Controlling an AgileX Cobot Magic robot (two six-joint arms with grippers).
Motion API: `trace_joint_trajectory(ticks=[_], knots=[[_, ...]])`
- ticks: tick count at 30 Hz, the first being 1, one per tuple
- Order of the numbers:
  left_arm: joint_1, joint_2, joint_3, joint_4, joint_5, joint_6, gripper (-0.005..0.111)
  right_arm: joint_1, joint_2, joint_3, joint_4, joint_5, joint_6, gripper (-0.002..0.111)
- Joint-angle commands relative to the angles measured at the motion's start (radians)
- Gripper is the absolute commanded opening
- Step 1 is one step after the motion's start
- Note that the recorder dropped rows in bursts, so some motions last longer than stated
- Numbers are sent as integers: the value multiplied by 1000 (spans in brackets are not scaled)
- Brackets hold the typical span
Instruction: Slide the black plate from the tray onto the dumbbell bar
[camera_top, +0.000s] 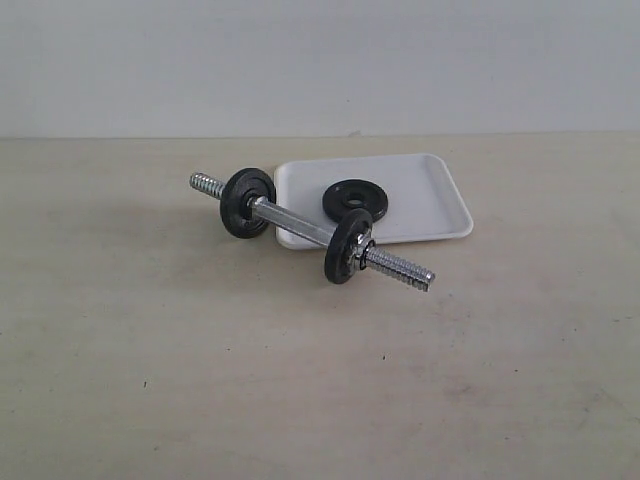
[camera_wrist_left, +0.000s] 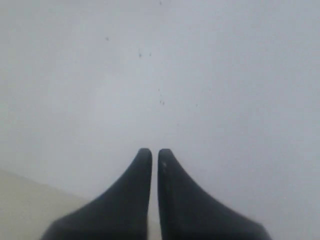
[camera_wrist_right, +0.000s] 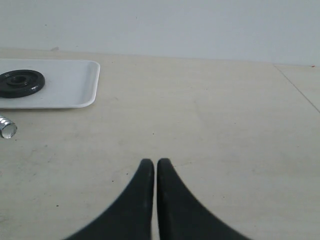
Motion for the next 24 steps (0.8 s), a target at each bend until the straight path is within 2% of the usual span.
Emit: trace_joint_trajectory(ticks=[1,2,5,7,14,24], knots=[[-5,-3,-180,7,206,5,4,0,-5,-1,-7,-5,3,0],[-5,-3,-246,7,338,38,4,0,-5,-1,-7,-5,3,0],[-5,-3,-360,7,571,99,4,0,-5,-1,-7,-5,3,0],[-5,-3,-425,3,658,131,4,0,-5,-1,-7,-5,3,0],[-5,-3,-542,-13,783,189,4,0,-5,-1,-7,-5,3,0],[-5,-3,-547,-13,773,189,4,0,-5,-1,-7,-5,3,0]])
